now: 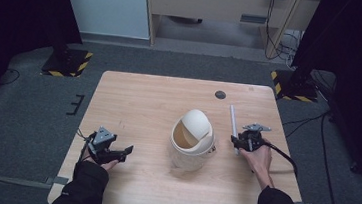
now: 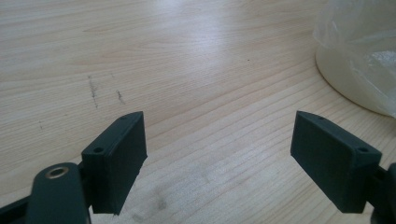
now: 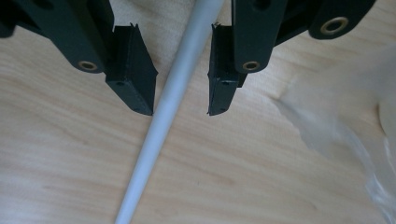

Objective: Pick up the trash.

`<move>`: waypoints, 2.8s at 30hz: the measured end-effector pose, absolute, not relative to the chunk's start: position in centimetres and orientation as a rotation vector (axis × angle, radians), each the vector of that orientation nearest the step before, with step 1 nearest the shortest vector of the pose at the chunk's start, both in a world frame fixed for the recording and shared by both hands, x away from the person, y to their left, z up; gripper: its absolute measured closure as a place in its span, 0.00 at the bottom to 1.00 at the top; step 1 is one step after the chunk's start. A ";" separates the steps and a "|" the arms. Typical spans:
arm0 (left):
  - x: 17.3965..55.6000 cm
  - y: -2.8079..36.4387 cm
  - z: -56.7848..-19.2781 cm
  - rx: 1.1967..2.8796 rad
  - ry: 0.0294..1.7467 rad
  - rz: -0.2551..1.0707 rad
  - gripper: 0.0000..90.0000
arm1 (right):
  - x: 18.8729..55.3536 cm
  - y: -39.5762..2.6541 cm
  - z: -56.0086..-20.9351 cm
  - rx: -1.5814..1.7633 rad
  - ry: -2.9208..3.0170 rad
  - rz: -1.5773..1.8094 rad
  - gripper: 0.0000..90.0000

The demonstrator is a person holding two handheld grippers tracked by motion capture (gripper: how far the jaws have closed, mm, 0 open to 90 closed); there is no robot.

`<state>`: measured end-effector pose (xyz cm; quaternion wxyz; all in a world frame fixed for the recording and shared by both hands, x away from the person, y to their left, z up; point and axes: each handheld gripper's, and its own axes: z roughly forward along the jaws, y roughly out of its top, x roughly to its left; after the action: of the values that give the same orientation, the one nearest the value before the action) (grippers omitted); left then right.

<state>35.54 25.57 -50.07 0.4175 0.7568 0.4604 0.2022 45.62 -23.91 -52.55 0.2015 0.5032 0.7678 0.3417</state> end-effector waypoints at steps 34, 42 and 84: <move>35.1 25.6 -48.8 1.804 1.127 0.514 0.22 | 41.2 -27.9 -45.9 1.275 1.867 1.372 0.88; 34.9 24.6 -46.5 1.711 1.067 0.546 0.22 | 39.4 -27.6 -43.0 1.121 1.874 1.491 0.88; 36.0 17.9 -38.1 1.501 0.833 0.477 0.28 | 34.2 -23.2 -38.2 0.749 1.941 1.777 0.88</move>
<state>35.98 17.91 -38.06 0.6288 0.6552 0.3634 0.2081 34.25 -23.21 -38.16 0.2014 0.2680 0.6949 0.6361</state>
